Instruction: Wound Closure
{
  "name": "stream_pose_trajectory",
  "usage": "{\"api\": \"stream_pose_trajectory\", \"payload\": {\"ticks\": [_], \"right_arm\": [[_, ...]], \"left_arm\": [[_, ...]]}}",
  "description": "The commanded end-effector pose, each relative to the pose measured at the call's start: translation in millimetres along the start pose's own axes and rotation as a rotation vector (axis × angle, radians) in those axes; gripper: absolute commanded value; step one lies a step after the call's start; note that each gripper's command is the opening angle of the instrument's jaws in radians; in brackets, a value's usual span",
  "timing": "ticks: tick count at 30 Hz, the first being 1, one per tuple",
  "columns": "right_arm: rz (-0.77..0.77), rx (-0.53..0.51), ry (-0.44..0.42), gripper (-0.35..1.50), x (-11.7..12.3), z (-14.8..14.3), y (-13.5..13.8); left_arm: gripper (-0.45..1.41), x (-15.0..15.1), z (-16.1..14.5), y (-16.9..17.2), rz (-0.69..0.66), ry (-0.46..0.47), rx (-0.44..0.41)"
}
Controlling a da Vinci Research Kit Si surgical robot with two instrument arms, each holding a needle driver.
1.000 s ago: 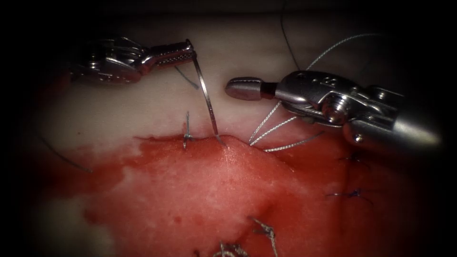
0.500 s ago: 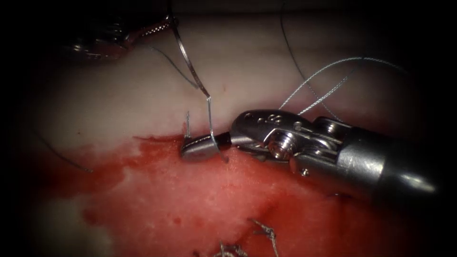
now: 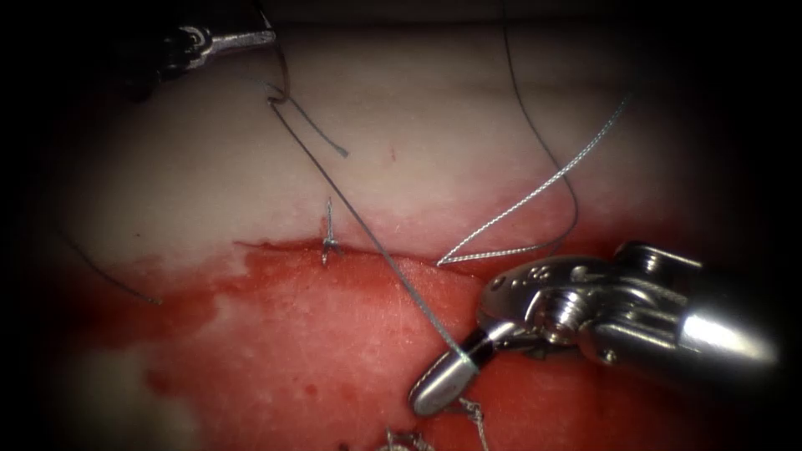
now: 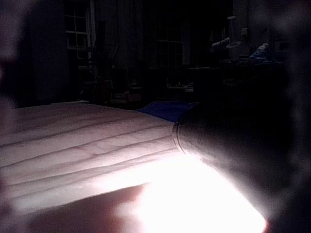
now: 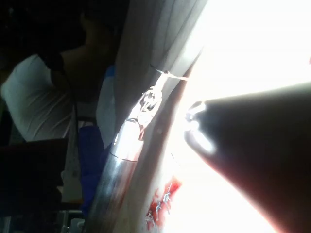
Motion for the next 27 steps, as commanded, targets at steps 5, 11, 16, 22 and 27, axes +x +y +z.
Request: {"api": "stream_pose_trajectory", "payload": {"ticks": [5, 11, 16, 22, 27], "right_arm": [[0.198, -0.006, 0.073, -0.35, 2.2, -0.9, 1.7], [0.308, 0.001, 0.133, -0.35, 4.3, -1.2, 2.6], [0.430, 0.014, 0.150, -0.35, 6.0, -2.0, 3.1], [0.615, 0.159, -0.033, -0.35, 7.1, -4.2, 3.2], [0.779, 0.215, -0.080, -0.35, 8.6, -6.7, 4.1]], "left_arm": [[-0.45, 2.3, -1.2, -0.8, 0.111, 0.034, 0.076], [-0.45, 3.1, -2.4, -1.5, 0.204, 0.047, 0.164], [-0.45, 3.8, -3.6, -2.0, 0.244, 0.059, 0.219], [-0.45, 4.7, -5.0, -3.0, 0.258, 0.069, 0.272], [-0.45, 4.8, -5.3, -3.1, 0.240, 0.059, 0.266]]}}
